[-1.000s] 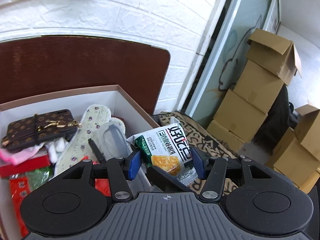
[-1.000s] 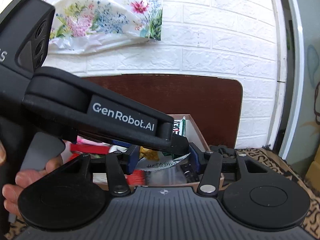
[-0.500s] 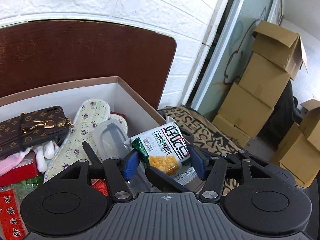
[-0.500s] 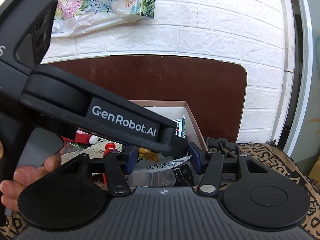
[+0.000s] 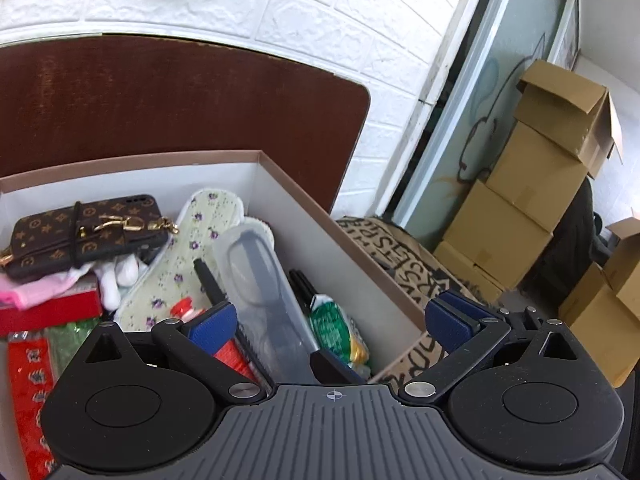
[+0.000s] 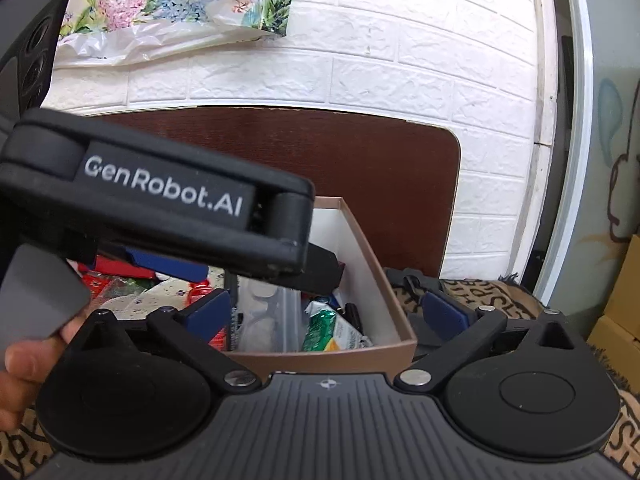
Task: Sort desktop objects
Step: 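Withdraw the left gripper from the box back toward the table items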
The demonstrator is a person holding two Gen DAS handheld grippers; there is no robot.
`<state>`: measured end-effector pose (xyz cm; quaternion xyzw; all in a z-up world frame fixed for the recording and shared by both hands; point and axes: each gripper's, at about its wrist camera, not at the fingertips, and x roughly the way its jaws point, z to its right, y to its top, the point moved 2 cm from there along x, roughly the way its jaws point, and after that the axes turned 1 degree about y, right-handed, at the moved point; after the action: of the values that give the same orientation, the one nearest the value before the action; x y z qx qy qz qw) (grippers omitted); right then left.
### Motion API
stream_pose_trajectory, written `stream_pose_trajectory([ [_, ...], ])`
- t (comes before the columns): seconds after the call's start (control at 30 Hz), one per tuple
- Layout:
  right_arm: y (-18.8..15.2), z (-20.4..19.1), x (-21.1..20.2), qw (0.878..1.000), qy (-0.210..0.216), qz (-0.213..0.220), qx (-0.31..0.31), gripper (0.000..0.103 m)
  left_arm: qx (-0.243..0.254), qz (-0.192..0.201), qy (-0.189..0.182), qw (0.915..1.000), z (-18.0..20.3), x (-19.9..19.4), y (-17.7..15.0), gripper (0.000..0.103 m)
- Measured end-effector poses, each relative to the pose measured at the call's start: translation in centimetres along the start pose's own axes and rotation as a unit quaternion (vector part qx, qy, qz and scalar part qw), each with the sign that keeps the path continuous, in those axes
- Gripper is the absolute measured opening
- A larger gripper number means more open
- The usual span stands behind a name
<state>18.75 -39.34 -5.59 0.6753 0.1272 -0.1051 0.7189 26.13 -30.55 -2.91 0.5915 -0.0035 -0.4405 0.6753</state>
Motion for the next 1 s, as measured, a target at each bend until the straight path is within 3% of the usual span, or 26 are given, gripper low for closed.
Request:
stream_pose_trajectory([
  [0.6,0.7,-1.8,-2.4,1.000,-0.003,-0.006,0.002,0.103,0.040,0.012,0.053,0.9977,1.3,-3.9,-1.7,0.103],
  [1.0,1.0,-4.4,-5.7,1.000,-0.003,-0.004,0.002,0.103,0.021,0.002,0.088,0.9959,0.8,-8.3,-3.3,0.103],
])
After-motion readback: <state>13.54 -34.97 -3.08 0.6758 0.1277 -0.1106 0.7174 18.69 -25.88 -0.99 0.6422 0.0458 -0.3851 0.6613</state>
